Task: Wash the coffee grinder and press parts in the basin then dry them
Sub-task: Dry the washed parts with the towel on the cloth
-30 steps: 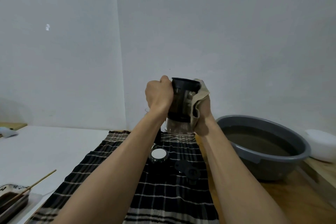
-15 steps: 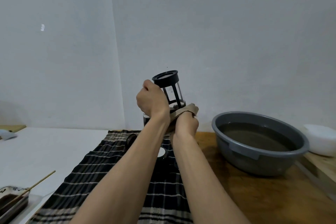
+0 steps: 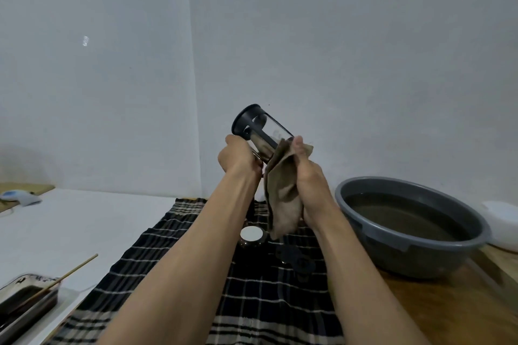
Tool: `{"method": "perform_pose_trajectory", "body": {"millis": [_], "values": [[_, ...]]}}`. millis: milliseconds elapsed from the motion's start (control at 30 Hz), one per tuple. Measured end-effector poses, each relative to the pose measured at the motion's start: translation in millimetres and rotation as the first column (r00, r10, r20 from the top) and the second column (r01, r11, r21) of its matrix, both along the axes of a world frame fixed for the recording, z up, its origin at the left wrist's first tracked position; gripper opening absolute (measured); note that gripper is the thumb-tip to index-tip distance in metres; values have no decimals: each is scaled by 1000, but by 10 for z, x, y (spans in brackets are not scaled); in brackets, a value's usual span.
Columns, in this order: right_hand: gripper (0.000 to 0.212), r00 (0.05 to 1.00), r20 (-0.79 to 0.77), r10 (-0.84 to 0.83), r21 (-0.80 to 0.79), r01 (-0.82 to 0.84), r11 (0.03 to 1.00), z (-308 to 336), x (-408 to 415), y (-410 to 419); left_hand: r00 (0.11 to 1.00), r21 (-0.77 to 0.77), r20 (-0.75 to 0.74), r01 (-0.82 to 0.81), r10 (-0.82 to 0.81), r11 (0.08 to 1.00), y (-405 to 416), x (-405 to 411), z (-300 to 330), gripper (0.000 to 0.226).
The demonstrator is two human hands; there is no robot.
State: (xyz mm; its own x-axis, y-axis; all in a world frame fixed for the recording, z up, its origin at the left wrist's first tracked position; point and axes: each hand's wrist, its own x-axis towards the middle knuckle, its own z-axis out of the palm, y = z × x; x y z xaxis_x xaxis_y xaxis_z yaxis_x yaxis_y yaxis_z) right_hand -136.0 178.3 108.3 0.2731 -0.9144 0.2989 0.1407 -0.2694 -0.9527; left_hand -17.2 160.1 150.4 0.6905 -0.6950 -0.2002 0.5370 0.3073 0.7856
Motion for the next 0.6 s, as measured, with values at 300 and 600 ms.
{"method": "perform_pose_trajectory", "body": {"millis": [300, 600], "values": [[82, 928, -296, -224, 2, 236, 972, -109, 96, 44, 991, -88, -126, -52, 41, 995, -13, -61, -105, 29], [55, 805, 570, -167, 366, -67, 928, -220, -283, 195, 991, -83, 24, -126, 128, 989, 58, 103, 155, 32]]}}
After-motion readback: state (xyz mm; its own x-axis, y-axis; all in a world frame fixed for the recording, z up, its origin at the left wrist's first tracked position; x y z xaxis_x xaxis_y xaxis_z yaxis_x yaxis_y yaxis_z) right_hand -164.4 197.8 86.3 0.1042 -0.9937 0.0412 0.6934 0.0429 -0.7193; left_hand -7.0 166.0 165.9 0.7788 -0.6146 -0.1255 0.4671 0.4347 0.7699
